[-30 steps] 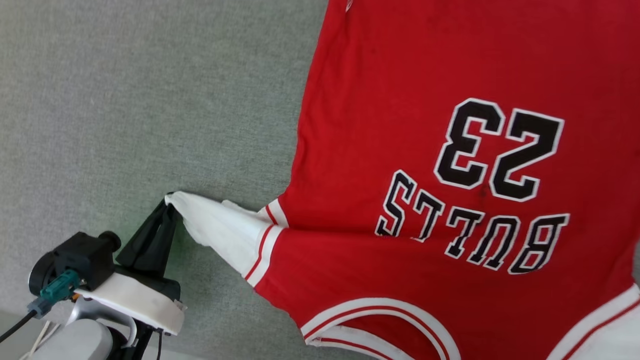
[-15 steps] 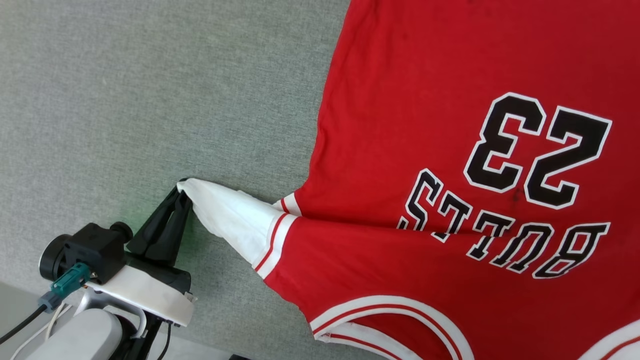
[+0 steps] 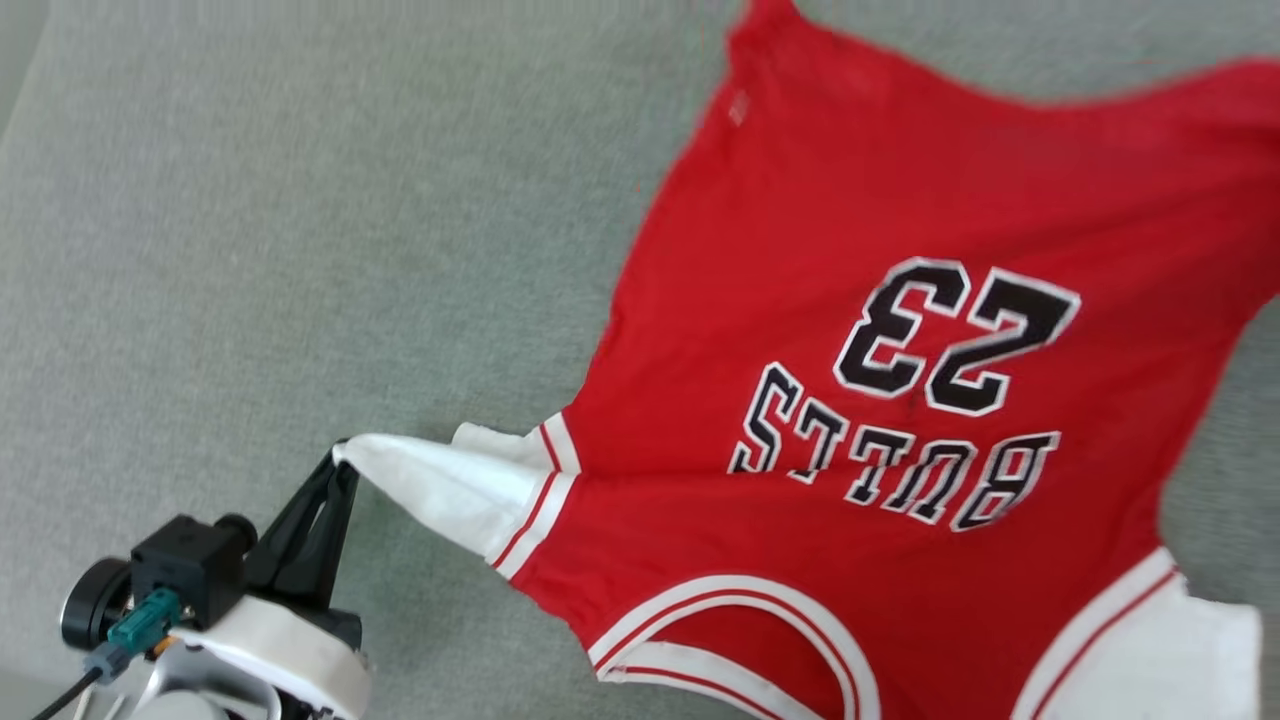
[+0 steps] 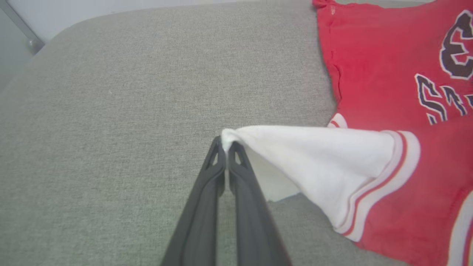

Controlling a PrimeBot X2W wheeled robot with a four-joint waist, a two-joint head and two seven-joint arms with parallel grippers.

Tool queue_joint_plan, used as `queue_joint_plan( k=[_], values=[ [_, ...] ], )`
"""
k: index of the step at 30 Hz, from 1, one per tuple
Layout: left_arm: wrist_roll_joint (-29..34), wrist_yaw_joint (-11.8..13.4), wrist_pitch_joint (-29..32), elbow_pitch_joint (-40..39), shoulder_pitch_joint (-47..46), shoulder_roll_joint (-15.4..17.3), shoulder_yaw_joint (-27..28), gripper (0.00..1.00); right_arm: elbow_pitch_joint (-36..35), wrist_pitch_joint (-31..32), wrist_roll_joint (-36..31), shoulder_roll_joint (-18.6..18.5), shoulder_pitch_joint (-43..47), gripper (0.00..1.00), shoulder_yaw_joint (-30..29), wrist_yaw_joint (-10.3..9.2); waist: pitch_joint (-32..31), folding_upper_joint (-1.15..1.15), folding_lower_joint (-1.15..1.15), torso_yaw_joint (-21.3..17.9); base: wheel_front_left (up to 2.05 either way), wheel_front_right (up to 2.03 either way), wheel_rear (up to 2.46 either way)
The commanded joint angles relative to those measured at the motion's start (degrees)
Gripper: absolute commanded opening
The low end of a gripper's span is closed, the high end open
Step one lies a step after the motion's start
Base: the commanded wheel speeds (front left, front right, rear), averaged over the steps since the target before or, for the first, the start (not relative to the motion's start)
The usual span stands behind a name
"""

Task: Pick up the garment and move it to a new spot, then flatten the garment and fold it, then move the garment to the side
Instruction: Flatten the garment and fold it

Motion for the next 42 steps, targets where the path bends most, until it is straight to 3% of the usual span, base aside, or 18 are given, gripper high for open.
queue_joint_plan(
  k=[1,6,11,15,18,24,25,26,27,31,37,42],
  values=[
    [-0.4,0.6,0.2,-0.4,1.0,0.3,0.2,0.00,-1.6,-1.3,1.3,-1.9,3.4,0.00,-0.1,-0.04,-4.2,0.00,0.00,-3.1,0.00,0.00,0.00],
    [-1.4,2.3,0.4,-1.5,4.2,1.5,0.6,0.00,-7.8,-5.2,5.2,-7.6,17.6,0.00,-2.5,-0.04,-7.7,0.00,0.00,-5.4,0.00,0.00,0.00],
    [-2.3,3.8,0.3,-2.4,7.1,2.5,1.3,0.00,-11.0,-8.7,6.7,-9.5,35.7,0.00,-6.6,-0.04,-9.8,0.00,0.00,-7.9,0.00,0.00,0.00],
    [-2.8,4.4,0.1,-3.1,8.5,3.1,2.0,0.00,-11.0,-11.0,6.9,-7.5,50.0,0.00,-8.6,-0.04,-10.2,0.00,0.00,-9.4,0.00,0.00,0.00],
    [-2.9,4.6,0.1,-3.2,8.7,3.0,2.2,0.00,-10.5,-12.8,6.1,-6.3,55.3,0.00,-9.1,-0.04,-10.2,0.00,0.00,-9.5,0.00,0.00,0.00],
    [-3.2,4.2,-0.1,-3.2,9.1,2.6,2.1,0.00,-7.7,-17.8,5.4,-0.1,64.4,0.00,-9.4,-0.04,-9.9,0.00,0.00,-9.7,0.00,0.00,0.00],
    [-3.2,4.2,-0.1,-3.1,9.1,2.5,2.1,0.00,-7.3,-18.8,5.0,0.7,64.5,0.07,-10.1,-0.05,-9.9,0.00,0.00,-9.7,0.00,0.00,0.00],
    [-3.2,4.1,-0.1,-3.0,9.1,2.5,2.1,0.00,-7.1,-19.7,4.8,1.2,64.3,0.45,-10.7,-0.05,-9.9,0.00,0.00,-9.8,0.00,0.00,0.00],
    [-3.2,4.1,-0.1,-3.0,9.1,2.5,2.1,0.00,-7.2,-20.6,4.4,1.6,63.5,1.00,-11.7,-0.05,-10.0,0.00,0.00,-9.8,0.00,0.00,0.00],
    [-3.1,4.1,0.1,-2.9,9.0,2.5,1.8,0.00,-9.8,-22.4,5.1,1.0,60.3,1.00,-16.2,-0.05,-10.6,0.00,0.00,-9.8,0.00,0.00,0.00],
    [-2.4,3.8,0.8,-3.4,7.1,2.0,1.1,0.00,-16.8,-19.8,6.5,-3.9,51.7,1.00,-22.2,-0.05,-10.4,0.00,0.00,-8.8,0.00,0.00,0.00],
    [-1.5,2.8,1.1,-3.3,4.9,1.3,0.4,0.00,-19.6,-14.7,7.0,-7.7,39.3,1.00,-18.3,-0.05,-8.4,0.00,0.00,-7.2,0.00,0.00,0.00]
  ],
)
